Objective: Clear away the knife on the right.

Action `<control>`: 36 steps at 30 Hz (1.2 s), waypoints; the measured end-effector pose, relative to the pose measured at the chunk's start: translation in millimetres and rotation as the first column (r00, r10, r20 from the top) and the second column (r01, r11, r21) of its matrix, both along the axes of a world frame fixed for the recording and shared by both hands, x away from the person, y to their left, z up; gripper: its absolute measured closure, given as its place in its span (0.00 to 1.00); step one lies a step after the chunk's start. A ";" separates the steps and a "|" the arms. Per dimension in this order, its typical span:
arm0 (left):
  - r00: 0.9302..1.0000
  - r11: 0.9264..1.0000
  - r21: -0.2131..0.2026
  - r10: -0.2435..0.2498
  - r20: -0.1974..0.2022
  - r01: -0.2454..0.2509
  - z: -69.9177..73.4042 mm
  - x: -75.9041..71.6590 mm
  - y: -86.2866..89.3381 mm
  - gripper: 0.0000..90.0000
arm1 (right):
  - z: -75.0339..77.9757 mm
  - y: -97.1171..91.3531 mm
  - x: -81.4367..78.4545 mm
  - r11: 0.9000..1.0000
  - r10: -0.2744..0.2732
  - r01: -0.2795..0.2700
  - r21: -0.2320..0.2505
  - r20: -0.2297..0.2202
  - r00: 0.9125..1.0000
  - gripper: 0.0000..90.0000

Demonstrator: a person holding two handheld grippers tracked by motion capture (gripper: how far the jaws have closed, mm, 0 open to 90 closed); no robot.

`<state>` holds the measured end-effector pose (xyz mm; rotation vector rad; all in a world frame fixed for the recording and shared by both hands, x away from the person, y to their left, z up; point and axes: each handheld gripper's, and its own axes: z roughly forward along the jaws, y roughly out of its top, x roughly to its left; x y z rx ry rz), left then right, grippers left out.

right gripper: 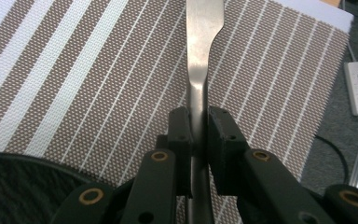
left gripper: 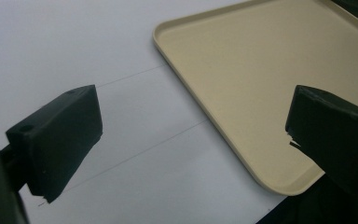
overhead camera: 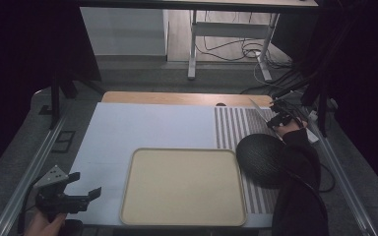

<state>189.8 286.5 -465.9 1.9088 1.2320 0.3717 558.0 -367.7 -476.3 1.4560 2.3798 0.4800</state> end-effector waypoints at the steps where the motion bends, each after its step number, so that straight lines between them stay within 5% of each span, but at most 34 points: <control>1: 1.000 1.000 -0.001 0.000 0.000 0.000 0.0 0.0 0.1 0.04 | 2.2 -1.2 -1.0 1.000 -0.001 0.001 0.001 0.004 1.000 0.89; 9: 1.000 1.000 0.000 0.001 0.000 -0.001 0.1 0.0 -0.1 0.04 | 23.1 2.7 -13.1 0.998 0.039 -0.039 0.055 0.006 0.999 0.89; 17: 1.000 1.000 0.002 0.001 0.002 -0.001 0.1 -0.2 -0.2 0.04 | 26.4 23.2 -28.8 0.993 0.109 -0.108 0.052 -0.018 0.994 0.89; 36: 1.000 1.000 0.011 -0.003 0.003 0.003 0.4 -0.3 -1.1 0.04 | 26.0 74.0 -81.2 0.965 0.257 -0.254 0.068 -0.042 0.965 0.89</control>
